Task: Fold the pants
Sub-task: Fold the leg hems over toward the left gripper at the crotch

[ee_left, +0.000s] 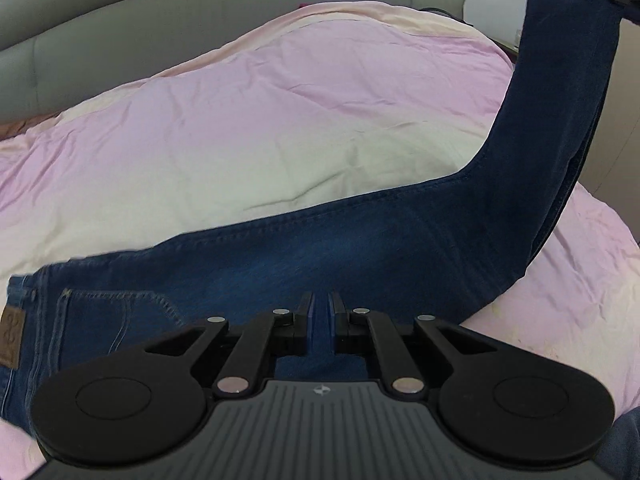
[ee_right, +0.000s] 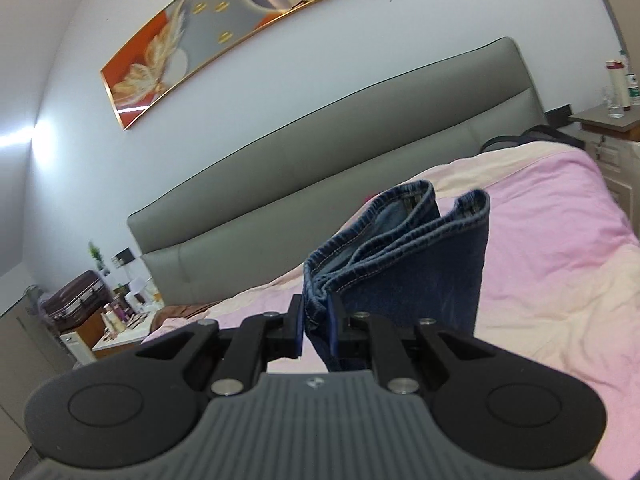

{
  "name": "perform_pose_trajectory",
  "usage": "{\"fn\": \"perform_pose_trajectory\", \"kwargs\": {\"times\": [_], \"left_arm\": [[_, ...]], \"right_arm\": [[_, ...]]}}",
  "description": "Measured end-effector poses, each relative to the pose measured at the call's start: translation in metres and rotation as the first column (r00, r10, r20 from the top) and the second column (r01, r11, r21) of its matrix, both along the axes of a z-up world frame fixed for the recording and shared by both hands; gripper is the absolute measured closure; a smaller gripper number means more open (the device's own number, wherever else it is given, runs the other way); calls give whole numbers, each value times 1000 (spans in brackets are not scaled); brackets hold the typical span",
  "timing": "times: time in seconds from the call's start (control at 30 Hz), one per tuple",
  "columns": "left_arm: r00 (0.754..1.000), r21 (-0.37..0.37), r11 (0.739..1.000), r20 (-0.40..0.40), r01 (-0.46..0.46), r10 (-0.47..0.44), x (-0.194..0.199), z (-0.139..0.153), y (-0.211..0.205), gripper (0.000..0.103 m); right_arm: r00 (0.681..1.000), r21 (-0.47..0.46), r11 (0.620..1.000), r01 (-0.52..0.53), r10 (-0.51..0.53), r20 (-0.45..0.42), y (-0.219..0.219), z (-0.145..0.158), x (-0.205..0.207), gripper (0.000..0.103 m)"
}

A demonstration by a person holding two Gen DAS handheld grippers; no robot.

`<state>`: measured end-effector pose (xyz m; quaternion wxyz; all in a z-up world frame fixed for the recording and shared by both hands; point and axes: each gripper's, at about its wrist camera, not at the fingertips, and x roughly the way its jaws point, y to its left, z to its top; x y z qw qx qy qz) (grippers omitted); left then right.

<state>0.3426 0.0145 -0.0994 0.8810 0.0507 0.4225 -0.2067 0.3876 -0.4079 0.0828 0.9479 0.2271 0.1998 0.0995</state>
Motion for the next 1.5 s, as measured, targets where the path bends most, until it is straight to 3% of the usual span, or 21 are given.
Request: {"fn": "perform_pose_trajectory", "kwargs": {"times": [0.17,0.27,0.4,0.5,0.67,0.77,0.87,0.9,1.0,1.07,1.17,1.27,1.37,1.4,1.43,1.5], "left_arm": [[993,-67,991,-48,-112,109,-30,-6,75,93],[976,-108,974,-102,-201,190,-48,-23,116,93],[938,-167,932,-193,-321,288,-73,-48,166,93],[911,-224,896,-251,-384,327,-89,-66,189,93],[894,-300,858,-306,-417,327,-91,-90,189,93],[893,-349,834,-309,-427,328,-83,-97,180,90],[889,-391,807,-316,-442,333,-79,-103,176,81],[888,-401,800,-315,-445,336,-78,-103,176,81],[879,-427,772,-308,-470,365,-79,-107,179,81],[866,-423,759,-314,-495,390,-77,-108,178,81],[859,-393,767,-303,-507,413,-75,-106,175,81],[855,-380,770,-303,-513,420,-74,-106,175,81],[855,-387,767,-314,-512,412,-72,-108,175,81],[859,-400,764,-315,-506,404,-71,-108,174,81],[864,-417,761,-316,-498,392,-69,-108,173,81],[872,-454,748,-325,-484,367,-67,-109,172,81]], "right_arm": [[989,-10,990,-140,139,-57,111,-27,24,95],[968,-13,975,-223,220,-117,178,-61,36,95],[916,-30,943,-332,314,-249,271,-130,39,95],[850,-61,906,-420,368,-378,326,-186,19,95],[786,-217,808,-547,407,-465,373,-245,-40,95],[779,-340,733,-588,402,-481,383,-267,-60,95],[735,-339,689,-641,425,-528,385,-275,-61,95],[731,-328,692,-643,427,-532,384,-272,-60,94],[750,-309,713,-629,453,-482,378,-247,-57,70],[775,-326,723,-609,455,-440,381,-231,-45,70],[818,-387,736,-556,399,-415,386,-229,-24,70],[820,-325,785,-527,371,-435,388,-241,3,70],[815,-327,789,-520,343,-467,396,-256,22,71],[811,-317,794,-519,339,-477,396,-261,26,76],[804,-294,801,-521,345,-485,394,-264,29,95],[793,-242,817,-524,363,-489,387,-267,30,103]]}}
